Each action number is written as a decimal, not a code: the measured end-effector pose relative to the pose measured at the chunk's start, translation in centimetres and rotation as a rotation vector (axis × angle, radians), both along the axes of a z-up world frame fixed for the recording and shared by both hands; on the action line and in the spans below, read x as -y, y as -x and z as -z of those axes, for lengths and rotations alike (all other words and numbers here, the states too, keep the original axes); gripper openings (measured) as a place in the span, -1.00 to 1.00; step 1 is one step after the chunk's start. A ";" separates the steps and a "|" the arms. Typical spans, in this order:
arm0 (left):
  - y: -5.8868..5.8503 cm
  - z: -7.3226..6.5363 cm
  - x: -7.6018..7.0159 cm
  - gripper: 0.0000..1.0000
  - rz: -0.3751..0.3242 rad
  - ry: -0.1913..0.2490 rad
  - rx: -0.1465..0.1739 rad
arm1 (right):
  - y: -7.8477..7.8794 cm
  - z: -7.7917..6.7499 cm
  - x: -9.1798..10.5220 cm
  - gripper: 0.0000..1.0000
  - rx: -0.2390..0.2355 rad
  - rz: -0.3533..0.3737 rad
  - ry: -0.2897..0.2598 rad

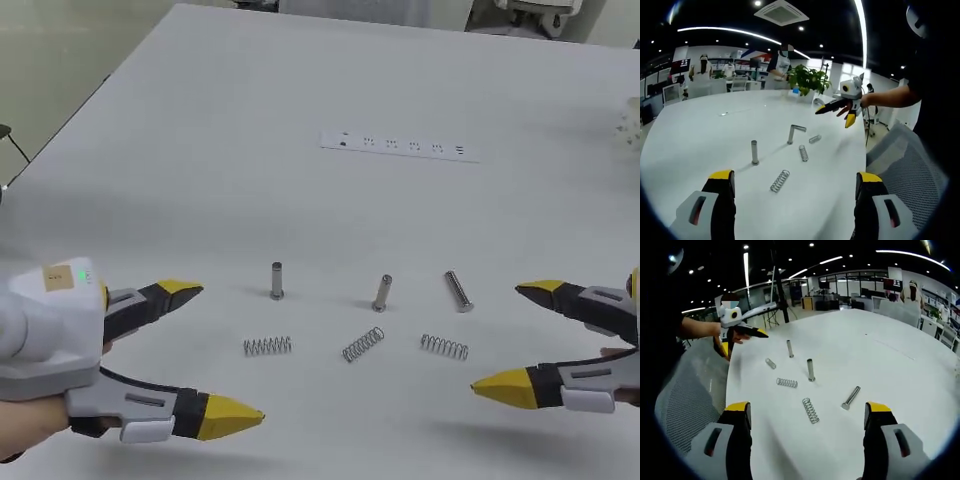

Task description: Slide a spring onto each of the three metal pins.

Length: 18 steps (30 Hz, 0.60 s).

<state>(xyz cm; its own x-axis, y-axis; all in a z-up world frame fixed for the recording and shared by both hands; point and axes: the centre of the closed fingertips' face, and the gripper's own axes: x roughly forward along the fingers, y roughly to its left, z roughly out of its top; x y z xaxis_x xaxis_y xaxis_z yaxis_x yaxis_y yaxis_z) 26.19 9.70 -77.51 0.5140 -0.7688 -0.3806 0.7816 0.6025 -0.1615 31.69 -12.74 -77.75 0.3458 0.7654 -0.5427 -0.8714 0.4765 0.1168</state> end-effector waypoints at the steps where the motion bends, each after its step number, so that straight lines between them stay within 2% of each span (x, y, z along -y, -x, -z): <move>1: 0.0 0.0 0.0 0.96 0.001 0.000 -0.001 | -0.4 -0.1 0.0 0.89 -0.004 0.013 -0.002; 7: 0.1 0.2 0.2 0.96 0.005 -0.004 -0.005 | -2.3 0.1 0.3 0.72 -0.077 0.079 0.002; 15: 0.4 0.2 0.0 0.96 0.001 0.000 -0.009 | -4.0 0.2 0.0 0.44 -0.109 0.103 0.020; 18: 0.4 0.2 -0.2 0.96 -0.005 0.002 -0.011 | -4.9 0.6 0.0 0.39 -0.107 0.120 0.054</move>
